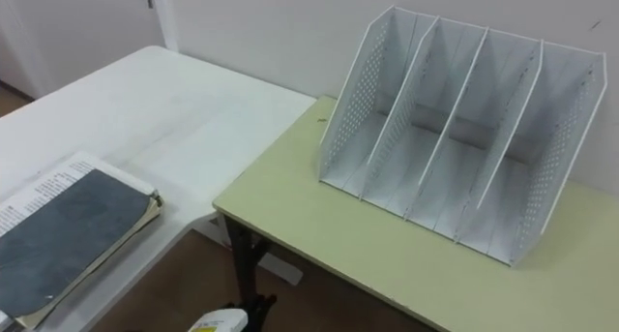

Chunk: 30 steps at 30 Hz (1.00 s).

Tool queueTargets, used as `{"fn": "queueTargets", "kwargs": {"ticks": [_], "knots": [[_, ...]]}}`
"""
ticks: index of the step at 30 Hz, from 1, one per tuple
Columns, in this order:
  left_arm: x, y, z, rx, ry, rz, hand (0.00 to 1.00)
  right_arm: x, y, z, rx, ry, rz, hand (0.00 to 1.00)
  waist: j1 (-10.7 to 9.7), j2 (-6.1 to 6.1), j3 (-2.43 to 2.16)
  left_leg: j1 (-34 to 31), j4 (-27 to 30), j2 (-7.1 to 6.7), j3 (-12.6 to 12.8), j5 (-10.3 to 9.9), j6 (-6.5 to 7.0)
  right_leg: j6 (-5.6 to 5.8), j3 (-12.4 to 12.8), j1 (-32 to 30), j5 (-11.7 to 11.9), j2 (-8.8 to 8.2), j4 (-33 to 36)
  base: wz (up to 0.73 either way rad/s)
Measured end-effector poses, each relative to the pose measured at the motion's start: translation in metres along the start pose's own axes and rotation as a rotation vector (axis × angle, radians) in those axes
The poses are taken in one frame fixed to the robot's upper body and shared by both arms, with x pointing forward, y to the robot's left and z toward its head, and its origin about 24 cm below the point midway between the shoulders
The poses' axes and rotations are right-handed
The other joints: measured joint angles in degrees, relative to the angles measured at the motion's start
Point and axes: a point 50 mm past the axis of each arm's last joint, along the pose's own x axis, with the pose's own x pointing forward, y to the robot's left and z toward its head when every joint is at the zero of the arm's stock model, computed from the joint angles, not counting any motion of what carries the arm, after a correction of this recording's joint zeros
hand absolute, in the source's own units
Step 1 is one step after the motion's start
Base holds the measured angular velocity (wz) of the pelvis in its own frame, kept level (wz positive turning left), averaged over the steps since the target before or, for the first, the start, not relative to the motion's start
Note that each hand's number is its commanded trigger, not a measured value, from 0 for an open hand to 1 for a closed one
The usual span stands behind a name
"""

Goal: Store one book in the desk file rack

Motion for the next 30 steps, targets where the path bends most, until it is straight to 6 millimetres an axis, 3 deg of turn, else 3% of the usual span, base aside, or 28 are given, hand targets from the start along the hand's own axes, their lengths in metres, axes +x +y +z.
{"fn": "queueTargets", "kwargs": {"ticks": [7,18,23,30], "knots": [[-0.007,0.026,0.010,0.041,-0.062,0.112,0.00,0.000,0.001,-0.002,0.009,0.007,-0.008,0.00,-0.1,0.55,-0.20,0.0,0.4,-0.03,0.0,0.0,0.00,0.17,-0.7,1.0,0.2,-0.16,-1.3,0.06],[-0.030,0.079,0.035,0.125,-0.195,0.383,0.00,0.001,0.003,-0.007,0.041,0.020,-0.001,0.00,1.9,0.87,-0.26,-0.9,0.5,0.12,-0.5,0.0,-0.02,0.13,-2.0,0.8,0.3,-0.19,-2.1,0.06],[-0.036,0.103,0.019,0.111,-0.134,0.526,0.00,0.001,0.000,-0.004,0.034,-0.005,-0.030,0.00,2.6,1.00,-0.35,-1.0,0.6,0.37,-0.7,0.0,-0.03,-0.08,-2.3,0.9,0.5,-0.04,-1.9,-0.04],[-0.045,0.121,0.010,0.123,-0.092,0.653,0.00,0.000,-0.004,-0.007,0.036,-0.001,-0.041,0.00,4.0,1.09,-0.35,-1.2,0.9,0.29,-1.0,0.0,-0.04,-0.09,-3.1,1.1,0.5,-0.24,-2.0,0.09]]}}
